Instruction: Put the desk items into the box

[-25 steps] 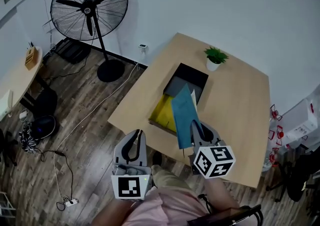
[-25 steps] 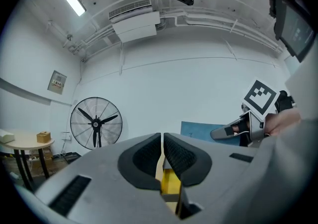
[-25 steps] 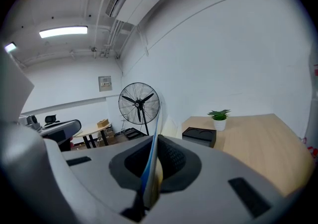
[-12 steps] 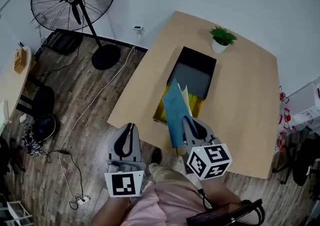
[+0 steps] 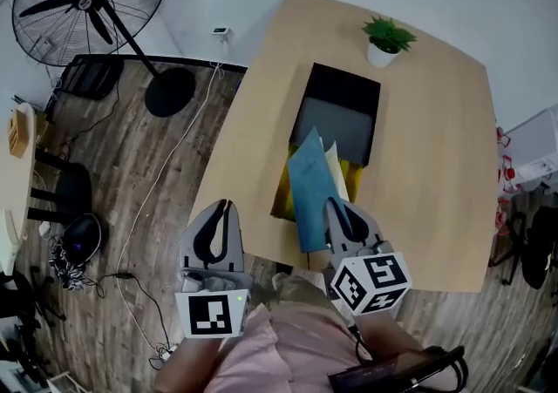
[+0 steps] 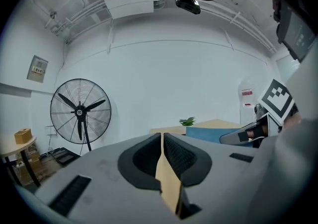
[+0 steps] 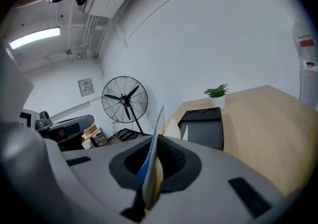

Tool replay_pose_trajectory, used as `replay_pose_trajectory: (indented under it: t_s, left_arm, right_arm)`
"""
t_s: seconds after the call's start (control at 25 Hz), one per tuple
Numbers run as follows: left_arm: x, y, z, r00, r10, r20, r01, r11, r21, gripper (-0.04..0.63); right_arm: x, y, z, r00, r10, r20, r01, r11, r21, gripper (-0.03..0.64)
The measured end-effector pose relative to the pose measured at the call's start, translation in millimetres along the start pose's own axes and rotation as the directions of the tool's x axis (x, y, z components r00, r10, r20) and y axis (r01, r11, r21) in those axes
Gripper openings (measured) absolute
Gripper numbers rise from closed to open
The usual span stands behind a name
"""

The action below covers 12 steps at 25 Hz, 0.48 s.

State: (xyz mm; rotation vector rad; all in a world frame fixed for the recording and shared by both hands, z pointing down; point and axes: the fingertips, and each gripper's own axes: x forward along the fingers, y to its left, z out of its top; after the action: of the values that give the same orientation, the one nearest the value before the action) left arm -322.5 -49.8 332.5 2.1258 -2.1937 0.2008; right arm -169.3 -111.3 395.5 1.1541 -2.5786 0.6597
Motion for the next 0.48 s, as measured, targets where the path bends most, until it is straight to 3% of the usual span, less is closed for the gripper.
replay_pose_trajectory:
  t_s: [0.48]
  left_arm:
    - [44,-38,-9,0.974,-0.221,-0.054,0.223,0.974,0.039,0.025]
  right_arm:
    - [5,-27,-26,0.994,-0.090,-0.057,0.093,0.994,0.050,0.009]
